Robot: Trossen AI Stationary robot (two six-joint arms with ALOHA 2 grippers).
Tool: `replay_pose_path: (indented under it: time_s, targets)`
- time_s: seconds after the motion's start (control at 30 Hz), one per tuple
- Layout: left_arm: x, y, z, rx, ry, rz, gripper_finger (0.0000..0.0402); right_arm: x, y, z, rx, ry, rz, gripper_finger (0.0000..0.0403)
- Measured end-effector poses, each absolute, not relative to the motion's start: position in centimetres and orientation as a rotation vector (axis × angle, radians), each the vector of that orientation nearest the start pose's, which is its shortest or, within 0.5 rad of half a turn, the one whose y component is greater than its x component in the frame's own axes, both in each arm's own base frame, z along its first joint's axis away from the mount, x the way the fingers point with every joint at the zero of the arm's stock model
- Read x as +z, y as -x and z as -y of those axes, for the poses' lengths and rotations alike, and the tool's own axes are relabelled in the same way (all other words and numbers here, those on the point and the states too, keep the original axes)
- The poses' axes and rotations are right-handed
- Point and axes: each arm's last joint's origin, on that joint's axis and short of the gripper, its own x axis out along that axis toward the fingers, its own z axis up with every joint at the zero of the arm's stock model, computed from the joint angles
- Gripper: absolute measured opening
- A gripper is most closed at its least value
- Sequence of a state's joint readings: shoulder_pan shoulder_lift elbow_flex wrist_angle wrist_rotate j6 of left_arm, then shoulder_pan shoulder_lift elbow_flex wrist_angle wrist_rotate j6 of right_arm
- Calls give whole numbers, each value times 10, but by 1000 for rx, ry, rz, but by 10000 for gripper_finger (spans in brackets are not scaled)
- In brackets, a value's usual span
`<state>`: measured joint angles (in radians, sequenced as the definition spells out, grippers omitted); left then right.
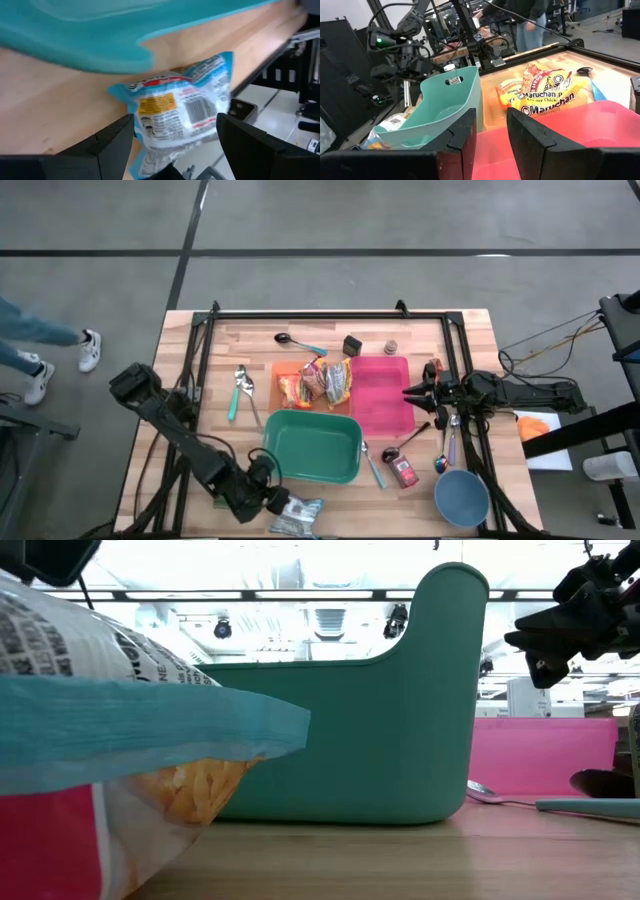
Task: Pick & Place Food Item
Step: Put the blue noodle pack into the orange bin
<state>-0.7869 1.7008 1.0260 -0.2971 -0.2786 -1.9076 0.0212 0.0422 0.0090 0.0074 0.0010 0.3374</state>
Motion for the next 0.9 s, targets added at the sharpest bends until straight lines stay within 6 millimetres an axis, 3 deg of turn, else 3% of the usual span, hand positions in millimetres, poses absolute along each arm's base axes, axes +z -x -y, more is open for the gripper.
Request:
replay_pose_path:
  time_s: [0.47, 0.9]
  targets:
    - [151, -262, 225, 552, 1320, -1000, 283, 164, -100, -2, 15, -337, -28, 107]
    - [149, -264, 223, 546, 1322, -1034, 283, 164, -100, -2, 16, -337, -29, 107]
